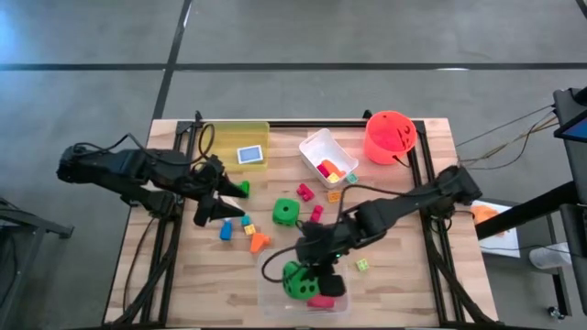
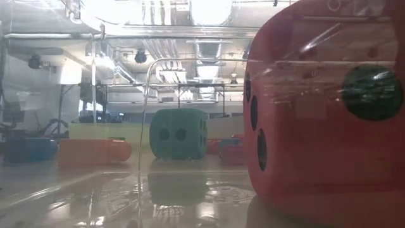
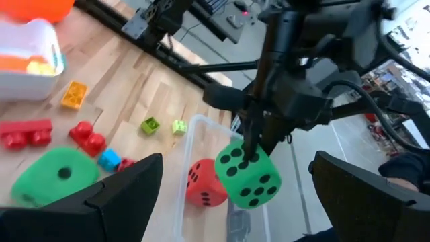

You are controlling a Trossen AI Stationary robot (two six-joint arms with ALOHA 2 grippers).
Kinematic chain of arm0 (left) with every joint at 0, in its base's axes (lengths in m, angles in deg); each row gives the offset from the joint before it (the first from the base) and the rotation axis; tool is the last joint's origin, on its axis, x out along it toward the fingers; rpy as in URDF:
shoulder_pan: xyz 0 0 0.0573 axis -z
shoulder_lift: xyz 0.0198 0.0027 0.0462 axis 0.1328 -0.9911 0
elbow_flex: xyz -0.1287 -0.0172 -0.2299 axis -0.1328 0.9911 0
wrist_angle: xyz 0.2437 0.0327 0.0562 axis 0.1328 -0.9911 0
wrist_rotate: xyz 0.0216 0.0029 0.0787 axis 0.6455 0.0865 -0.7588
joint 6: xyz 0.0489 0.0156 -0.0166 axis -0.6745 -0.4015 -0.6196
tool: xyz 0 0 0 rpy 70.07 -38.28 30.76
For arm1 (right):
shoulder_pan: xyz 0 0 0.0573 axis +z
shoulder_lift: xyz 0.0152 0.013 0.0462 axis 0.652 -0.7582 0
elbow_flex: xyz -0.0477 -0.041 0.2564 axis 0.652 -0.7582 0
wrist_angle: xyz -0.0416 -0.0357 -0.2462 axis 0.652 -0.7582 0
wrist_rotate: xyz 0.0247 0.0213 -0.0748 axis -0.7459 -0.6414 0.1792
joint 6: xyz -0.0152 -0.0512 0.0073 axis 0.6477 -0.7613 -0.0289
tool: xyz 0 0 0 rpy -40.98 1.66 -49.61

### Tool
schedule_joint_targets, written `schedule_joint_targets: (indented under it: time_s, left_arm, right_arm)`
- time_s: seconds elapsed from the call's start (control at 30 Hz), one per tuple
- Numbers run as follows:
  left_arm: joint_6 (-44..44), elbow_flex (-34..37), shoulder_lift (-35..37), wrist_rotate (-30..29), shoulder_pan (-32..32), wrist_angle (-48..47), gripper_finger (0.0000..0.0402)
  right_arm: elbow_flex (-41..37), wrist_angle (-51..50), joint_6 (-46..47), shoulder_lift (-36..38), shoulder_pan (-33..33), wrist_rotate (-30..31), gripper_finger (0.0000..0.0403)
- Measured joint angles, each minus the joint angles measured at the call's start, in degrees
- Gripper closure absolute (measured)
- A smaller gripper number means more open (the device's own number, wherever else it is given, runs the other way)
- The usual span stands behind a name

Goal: Pick & Place Toys
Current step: Put the green dice into the transparent bin

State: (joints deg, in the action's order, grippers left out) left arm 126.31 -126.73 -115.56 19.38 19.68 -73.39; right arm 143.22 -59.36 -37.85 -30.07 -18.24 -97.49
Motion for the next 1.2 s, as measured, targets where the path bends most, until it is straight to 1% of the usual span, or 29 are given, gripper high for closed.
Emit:
schedule_joint_targets:
  time_s: [0.17,0.33,0.5,0.7,0.93,1.2]
  left_arm:
    - [3.2,0.0,1.2,-0.5,0.0,-3.5,0.0032]
    - [3.4,0.0,1.9,-0.5,0.0,-5.9,0.0032]
    - [2.6,0.0,2.3,-0.5,0.0,-6.1,0.0032]
    - [-0.3,0.0,2.4,-0.5,0.0,-7.2,0.0032]
    - [-1.0,0.0,2.4,-0.4,0.0,-12.0,0.0032]
    - [-1.0,0.0,3.8,-0.5,0.0,-12.2,0.0033]
  right_arm:
    - [3.7,-0.8,1.2,-3.9,-0.8,0.3,0.0326]
    - [9.7,-6.6,1.0,-9.6,-0.7,-0.4,0.0326]
    - [14.8,-12.0,1.0,-15.2,-0.8,-0.5,0.0326]
    - [19.6,-11.8,3.4,-18.9,-0.8,-1.8,0.0326]
    - [19.8,-12.2,4.7,-21.2,-0.8,-3.3,0.0328]
    - [19.5,-12.2,4.7,-22.5,-0.6,-2.8,0.0328]
